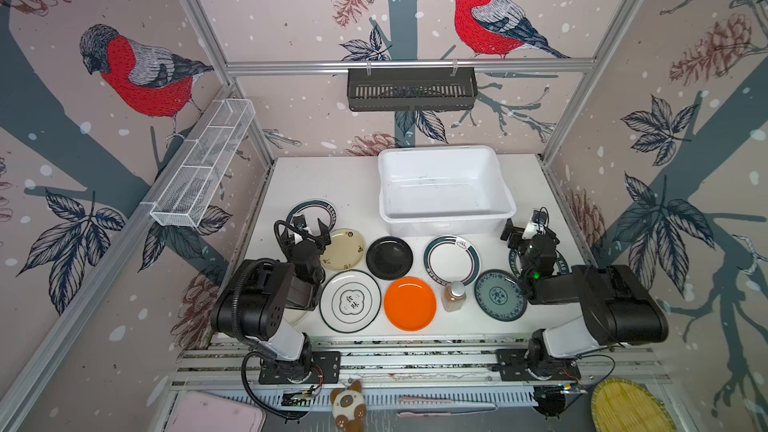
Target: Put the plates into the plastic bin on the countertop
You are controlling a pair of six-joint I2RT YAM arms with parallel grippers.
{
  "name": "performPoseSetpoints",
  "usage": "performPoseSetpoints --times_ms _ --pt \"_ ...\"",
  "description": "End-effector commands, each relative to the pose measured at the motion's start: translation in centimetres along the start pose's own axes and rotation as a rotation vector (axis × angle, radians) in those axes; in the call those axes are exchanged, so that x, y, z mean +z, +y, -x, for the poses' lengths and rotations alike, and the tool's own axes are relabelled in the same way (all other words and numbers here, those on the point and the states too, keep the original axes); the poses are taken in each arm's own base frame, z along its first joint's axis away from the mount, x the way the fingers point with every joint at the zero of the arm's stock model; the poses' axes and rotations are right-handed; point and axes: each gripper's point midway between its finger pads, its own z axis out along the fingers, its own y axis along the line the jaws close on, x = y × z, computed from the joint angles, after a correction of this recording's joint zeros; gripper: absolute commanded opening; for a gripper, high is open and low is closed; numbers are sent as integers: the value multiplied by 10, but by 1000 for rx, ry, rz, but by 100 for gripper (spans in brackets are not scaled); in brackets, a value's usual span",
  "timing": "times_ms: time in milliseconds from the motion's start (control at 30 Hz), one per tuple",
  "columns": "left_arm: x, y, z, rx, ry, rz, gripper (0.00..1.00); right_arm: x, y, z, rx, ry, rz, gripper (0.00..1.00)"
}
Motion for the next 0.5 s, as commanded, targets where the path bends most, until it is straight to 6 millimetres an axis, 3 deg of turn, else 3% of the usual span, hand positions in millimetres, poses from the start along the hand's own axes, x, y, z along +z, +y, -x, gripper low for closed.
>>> performPoseSetpoints --times_ms 0,467 --pt "0 0 15 -30 -57 -1 99 1 0 10 14 -35 2 99" --pt "1 1 15 -30 -57 1 99 1 0 9 13 -32 8 99"
